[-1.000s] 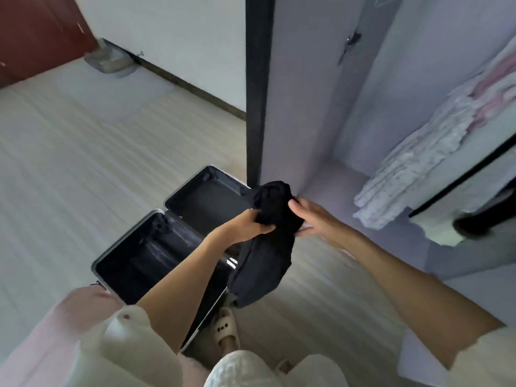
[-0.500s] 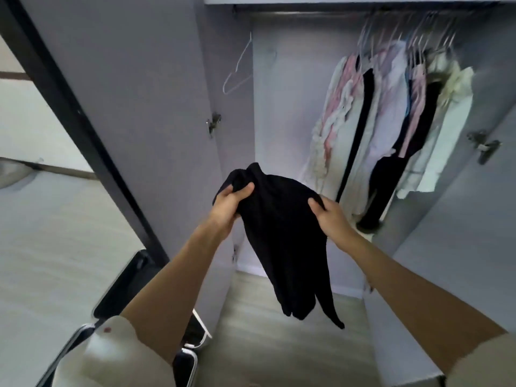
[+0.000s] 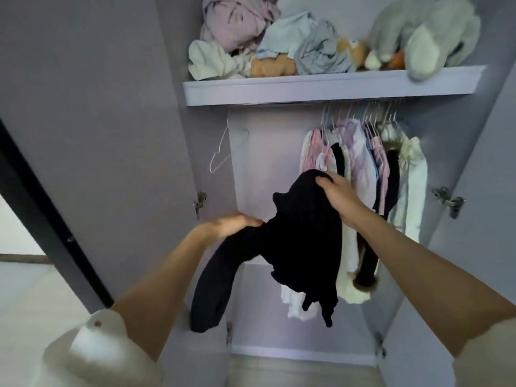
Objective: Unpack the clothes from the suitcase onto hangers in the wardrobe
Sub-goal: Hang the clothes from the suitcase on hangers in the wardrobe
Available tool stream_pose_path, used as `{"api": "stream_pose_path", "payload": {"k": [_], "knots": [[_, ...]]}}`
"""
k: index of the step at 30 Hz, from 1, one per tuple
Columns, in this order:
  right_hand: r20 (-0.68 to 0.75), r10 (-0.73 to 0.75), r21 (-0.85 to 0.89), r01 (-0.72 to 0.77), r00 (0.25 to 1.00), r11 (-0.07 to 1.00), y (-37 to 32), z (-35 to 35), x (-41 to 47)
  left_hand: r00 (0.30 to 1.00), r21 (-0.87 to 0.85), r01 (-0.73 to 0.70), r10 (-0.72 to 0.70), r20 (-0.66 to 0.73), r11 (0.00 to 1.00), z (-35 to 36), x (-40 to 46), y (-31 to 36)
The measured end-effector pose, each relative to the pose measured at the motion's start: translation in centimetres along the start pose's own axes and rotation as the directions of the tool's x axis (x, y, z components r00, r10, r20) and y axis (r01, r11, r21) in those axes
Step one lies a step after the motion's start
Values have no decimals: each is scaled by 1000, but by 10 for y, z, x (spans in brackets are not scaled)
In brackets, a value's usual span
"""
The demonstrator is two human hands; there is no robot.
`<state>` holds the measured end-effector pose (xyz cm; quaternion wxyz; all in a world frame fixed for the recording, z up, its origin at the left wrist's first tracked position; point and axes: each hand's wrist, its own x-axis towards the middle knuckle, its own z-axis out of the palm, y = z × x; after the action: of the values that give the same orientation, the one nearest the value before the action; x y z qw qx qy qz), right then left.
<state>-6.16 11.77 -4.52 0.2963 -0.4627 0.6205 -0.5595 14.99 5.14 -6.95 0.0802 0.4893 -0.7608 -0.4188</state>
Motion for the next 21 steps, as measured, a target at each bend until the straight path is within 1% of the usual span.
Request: {"api": "stream_pose_path", "payload": {"k": [1,2,3,4,5,6,8,10,11,12,13,14,15,16,17,19,20,21], "knots": [[40,-15,1,15,999,1000,-10,4,3,997,180,24,-37,67,983,0,3,-3],[84,-19,22,17,996,1000,-19,9,6,996,252,6,-27,80,968,-1,7,-4],[131,-15,57,7,991,998,-26,14,8,998,205,-24,10,68,978,1,10,-5],[160,-10,101,-7,987,995,-32,17,10,998,88,-58,54,45,994,1,15,-5],[177,-6,140,-19,984,990,-37,20,13,995,-32,-102,103,19,994,3,15,-2],[186,-1,159,-30,983,987,-40,20,16,990,-117,-138,137,-17,983,4,17,2],[191,10,166,-42,982,985,-39,19,20,979,-253,-192,169,-109,948,8,23,8],[144,40,190,-67,989,979,-30,13,22,969,-357,-226,170,-182,907,8,23,18],[96,54,141,-67,994,988,-23,9,21,967,-373,-226,162,-197,900,6,22,21],[51,62,8,-62,997,998,-16,3,21,969,-384,-217,150,-197,897,2,23,23],[49,71,-176,-61,996,983,-8,-3,22,973,-400,-202,136,-187,894,-1,24,26],[96,102,-328,-65,990,942,0,-9,22,976,-417,-189,124,-178,889,-4,26,28],[182,163,-413,-75,970,908,8,-12,21,978,-423,-182,117,-174,887,-5,27,31],[286,223,-423,-86,932,902,13,-15,20,979,-421,-172,107,-173,890,-5,28,35],[399,255,-372,-98,881,923,17,-15,20,979,-410,-170,106,-174,896,-4,28,40],[591,227,-205,-129,774,970,18,-12,17,979,-389,-154,88,-181,908,3,32,49],[651,204,-160,-131,731,978,18,-9,16,980,-391,-137,67,-187,910,6,32,54],[682,185,-151,-111,708,982,18,-6,15,983,-407,-108,36,-182,907,8,32,59]]}}
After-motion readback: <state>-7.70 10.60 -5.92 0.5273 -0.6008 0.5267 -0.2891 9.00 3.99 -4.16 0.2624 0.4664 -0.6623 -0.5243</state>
